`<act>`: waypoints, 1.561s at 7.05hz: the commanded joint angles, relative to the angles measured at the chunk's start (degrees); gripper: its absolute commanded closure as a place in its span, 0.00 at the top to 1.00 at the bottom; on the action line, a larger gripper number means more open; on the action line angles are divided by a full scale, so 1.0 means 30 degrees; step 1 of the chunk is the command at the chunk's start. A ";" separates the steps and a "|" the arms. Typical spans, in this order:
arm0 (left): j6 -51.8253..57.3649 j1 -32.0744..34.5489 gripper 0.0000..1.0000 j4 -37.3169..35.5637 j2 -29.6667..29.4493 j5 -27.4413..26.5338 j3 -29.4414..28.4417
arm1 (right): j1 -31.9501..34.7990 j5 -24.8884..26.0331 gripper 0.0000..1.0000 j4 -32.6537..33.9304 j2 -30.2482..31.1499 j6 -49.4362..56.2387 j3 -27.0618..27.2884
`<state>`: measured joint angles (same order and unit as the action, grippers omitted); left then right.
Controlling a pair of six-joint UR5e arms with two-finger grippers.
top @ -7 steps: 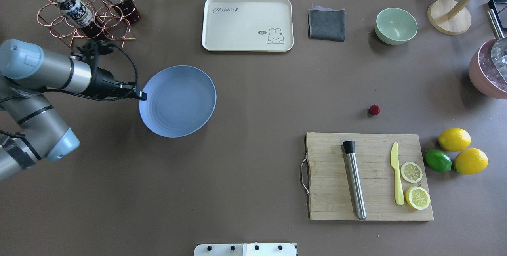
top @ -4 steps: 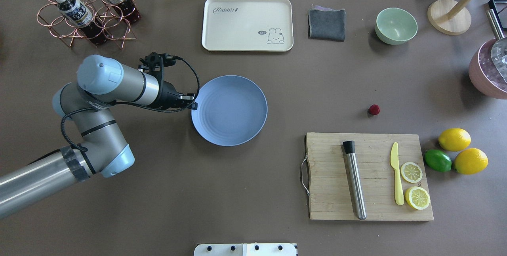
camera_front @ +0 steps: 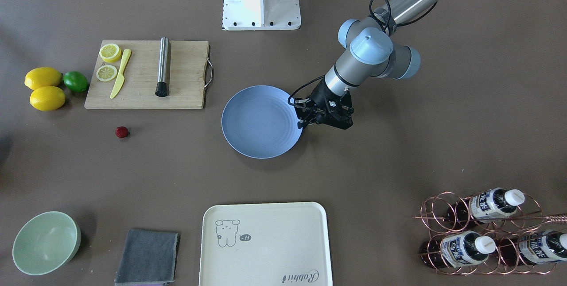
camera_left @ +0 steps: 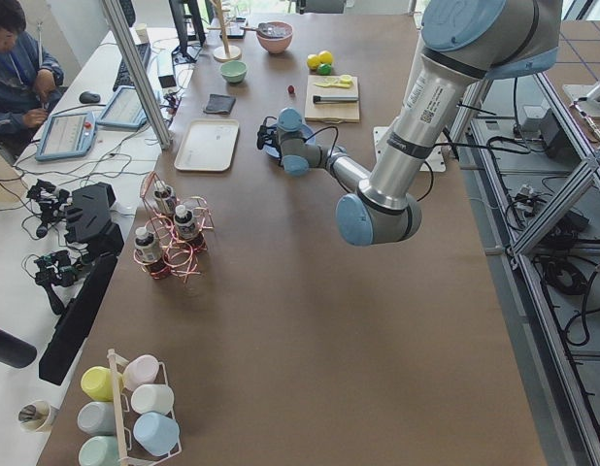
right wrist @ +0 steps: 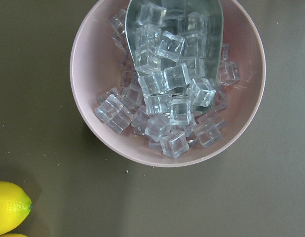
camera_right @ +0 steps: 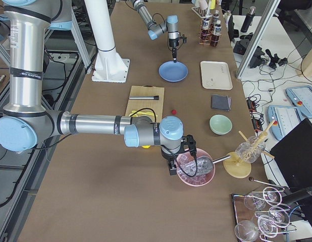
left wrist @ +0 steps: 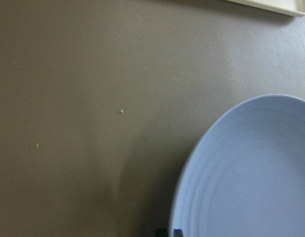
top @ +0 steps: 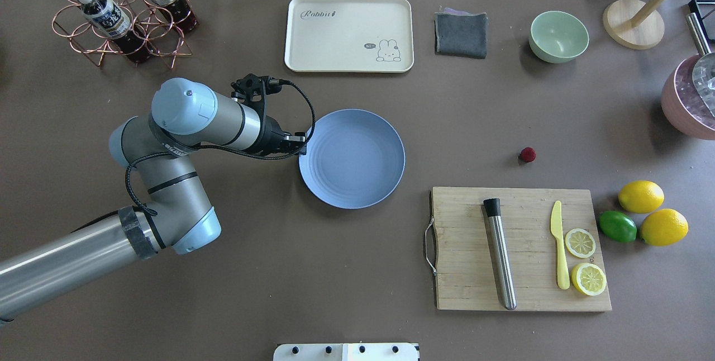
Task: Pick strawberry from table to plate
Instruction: 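Push the blue plate with the left gripper toward the table center, then withdraw the left gripper while the right gripper moves toward the strawberry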
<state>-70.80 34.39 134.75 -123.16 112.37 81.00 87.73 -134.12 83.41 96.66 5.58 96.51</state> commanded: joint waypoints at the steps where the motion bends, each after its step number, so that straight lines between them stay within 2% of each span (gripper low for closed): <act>1: 0.0103 0.0019 0.98 0.0026 0.0038 -0.0014 0.0158 | -0.0150 0.0028 1.00 -0.0029 -0.0082 -0.0537 0.0113; 3: 0.0423 0.1067 0.98 -0.0003 0.1347 0.0305 0.1381 | -0.1519 0.0115 1.00 -0.0494 -0.0520 -0.4183 0.0783; 5: 0.3804 0.3783 0.98 -0.0469 0.3892 0.3106 0.3023 | -0.4179 0.1017 1.00 -0.4054 -0.0901 -1.0528 0.0817; 6: 0.6115 0.5394 0.98 -0.0675 0.5559 0.4309 0.3552 | -0.5673 0.1720 1.00 -0.4681 -0.1599 -1.3229 0.0875; 7: 0.9387 0.7643 0.98 -0.0706 0.7229 0.6004 0.3529 | -0.7051 0.2481 1.00 -0.4688 -0.2534 -1.5489 0.1020; 8: 1.2813 0.9580 0.98 -0.1606 0.8406 0.6804 0.3441 | -0.8196 0.3301 1.00 -0.4688 -0.3269 -1.7339 0.1051; 10: 2.0135 1.2719 0.98 -0.4850 0.9877 0.6899 0.3382 | -0.9986 0.4476 1.00 -0.4688 -0.4354 -1.9460 0.1080; 11: 2.3942 1.4590 0.98 -0.7274 0.9941 0.6929 0.3353 | -1.0749 0.4858 1.00 -0.4688 -0.5027 -2.0192 0.1080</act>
<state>-12.98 71.53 120.73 -94.50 132.89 91.16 58.57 -121.24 69.36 83.99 -51.83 99.71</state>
